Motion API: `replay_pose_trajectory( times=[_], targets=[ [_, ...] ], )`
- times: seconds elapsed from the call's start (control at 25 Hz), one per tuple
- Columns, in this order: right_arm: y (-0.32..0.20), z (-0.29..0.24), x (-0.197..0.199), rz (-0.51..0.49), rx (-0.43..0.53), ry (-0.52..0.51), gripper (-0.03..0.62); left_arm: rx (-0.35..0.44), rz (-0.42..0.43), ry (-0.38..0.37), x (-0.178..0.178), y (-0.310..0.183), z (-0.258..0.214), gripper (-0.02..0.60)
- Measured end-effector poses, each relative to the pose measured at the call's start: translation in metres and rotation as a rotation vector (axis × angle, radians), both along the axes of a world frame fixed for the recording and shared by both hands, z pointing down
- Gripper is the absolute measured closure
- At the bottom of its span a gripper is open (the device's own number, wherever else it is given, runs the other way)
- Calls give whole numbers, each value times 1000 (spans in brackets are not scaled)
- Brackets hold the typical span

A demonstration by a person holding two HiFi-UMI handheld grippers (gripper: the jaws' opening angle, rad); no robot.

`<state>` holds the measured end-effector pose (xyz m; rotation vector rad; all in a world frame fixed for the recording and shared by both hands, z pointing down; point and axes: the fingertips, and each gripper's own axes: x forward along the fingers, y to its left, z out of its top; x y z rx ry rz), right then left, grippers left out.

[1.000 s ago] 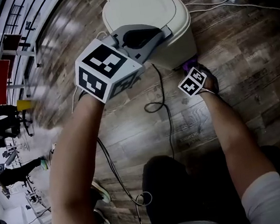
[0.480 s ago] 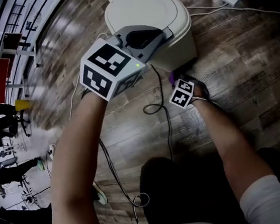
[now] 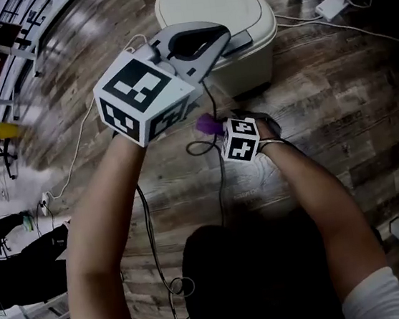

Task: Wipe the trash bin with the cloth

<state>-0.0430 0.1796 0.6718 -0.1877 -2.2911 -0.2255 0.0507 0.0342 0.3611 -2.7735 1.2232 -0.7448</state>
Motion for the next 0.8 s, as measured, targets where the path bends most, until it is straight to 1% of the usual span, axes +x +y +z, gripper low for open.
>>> replay_pose_trajectory(
  times=[0.04,0.08,0.16,0.24,0.32,0.44,0.48,0.56,0.64,0.68,0.72,0.8],
  targets=[
    [-7,-10,4,36,-4,-8,496,28,-34,47,-6,9,-11,577],
    [-14,-22,10,73,-7,-17,496,37,-82,105,-14,18,-20,577],
    [-24,-47,25,124,18,-25,496,13,-207,234,-36,36,-28,577],
    [-27,-81,38,142,63,-38,496,-40,-346,351,-62,56,-26,577],
    [-19,-120,51,141,103,-57,496,-110,-471,454,-80,83,-18,575],
    [3,-182,68,143,147,-80,496,-217,-608,623,-85,127,-12,566],
    [10,-203,73,154,153,-88,496,-253,-640,685,-82,142,-15,550],
    [23,-241,82,186,161,-96,496,-324,-683,791,-73,168,-23,489],
    [33,-276,89,224,166,-89,496,-385,-708,873,-60,189,-36,418],
    [37,-292,92,242,167,-84,496,-413,-718,909,-53,198,-43,392],
    [41,-307,94,253,177,-81,496,-438,-728,943,-45,207,-50,371],
    [44,-336,96,246,235,-82,496,-474,-751,1016,-32,217,-63,342]
  ],
)
